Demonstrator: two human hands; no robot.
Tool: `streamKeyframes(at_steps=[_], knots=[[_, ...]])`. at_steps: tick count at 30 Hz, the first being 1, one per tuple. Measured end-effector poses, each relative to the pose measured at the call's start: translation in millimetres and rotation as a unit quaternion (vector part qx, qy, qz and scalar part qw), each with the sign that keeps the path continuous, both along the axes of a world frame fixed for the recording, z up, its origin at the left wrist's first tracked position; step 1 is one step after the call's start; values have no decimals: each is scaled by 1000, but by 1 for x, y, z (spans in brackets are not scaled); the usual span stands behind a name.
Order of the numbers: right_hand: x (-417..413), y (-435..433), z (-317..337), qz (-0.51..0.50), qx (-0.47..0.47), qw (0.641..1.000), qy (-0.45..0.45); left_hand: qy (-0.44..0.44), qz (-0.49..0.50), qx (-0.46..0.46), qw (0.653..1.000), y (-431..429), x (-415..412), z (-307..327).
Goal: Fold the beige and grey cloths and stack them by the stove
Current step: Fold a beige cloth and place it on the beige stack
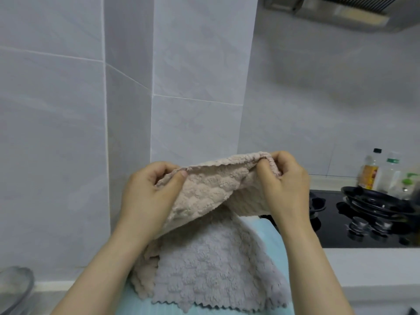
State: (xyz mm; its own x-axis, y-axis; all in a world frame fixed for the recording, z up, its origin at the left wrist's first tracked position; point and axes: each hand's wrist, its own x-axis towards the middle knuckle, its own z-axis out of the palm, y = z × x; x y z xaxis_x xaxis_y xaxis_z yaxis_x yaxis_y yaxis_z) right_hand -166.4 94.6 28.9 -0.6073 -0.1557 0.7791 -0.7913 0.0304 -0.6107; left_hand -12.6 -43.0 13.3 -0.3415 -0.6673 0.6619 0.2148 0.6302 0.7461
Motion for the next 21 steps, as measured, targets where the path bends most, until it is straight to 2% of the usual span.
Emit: streamKeyframes(at_steps=[3,5,7,9,11,14,17,21], knots=[[10,7,12,27,-35,999,-8,65,-43,73,994,5,9,9],[14,8,15,72,-23,996,-42,56,-52,90,993,4,11,9],[12,6,12,89,38,991,-93,5,-47,105,993,2,8,4],[5,4,6,64,131,980,-134,-38,-35,123,991,-1,3,-1],[-4,3,-2,41,174,969,-168,-46,-44,151,986,-2,0,-3],[-13,2,-7,53,142,962,-227,-22,-94,199,975,-3,0,-4],[-8,-1,-2,128,82,948,-281,4,-114,213,970,0,-2,-4],[1,1,8,228,70,927,-290,41,-126,214,968,11,-4,-2]])
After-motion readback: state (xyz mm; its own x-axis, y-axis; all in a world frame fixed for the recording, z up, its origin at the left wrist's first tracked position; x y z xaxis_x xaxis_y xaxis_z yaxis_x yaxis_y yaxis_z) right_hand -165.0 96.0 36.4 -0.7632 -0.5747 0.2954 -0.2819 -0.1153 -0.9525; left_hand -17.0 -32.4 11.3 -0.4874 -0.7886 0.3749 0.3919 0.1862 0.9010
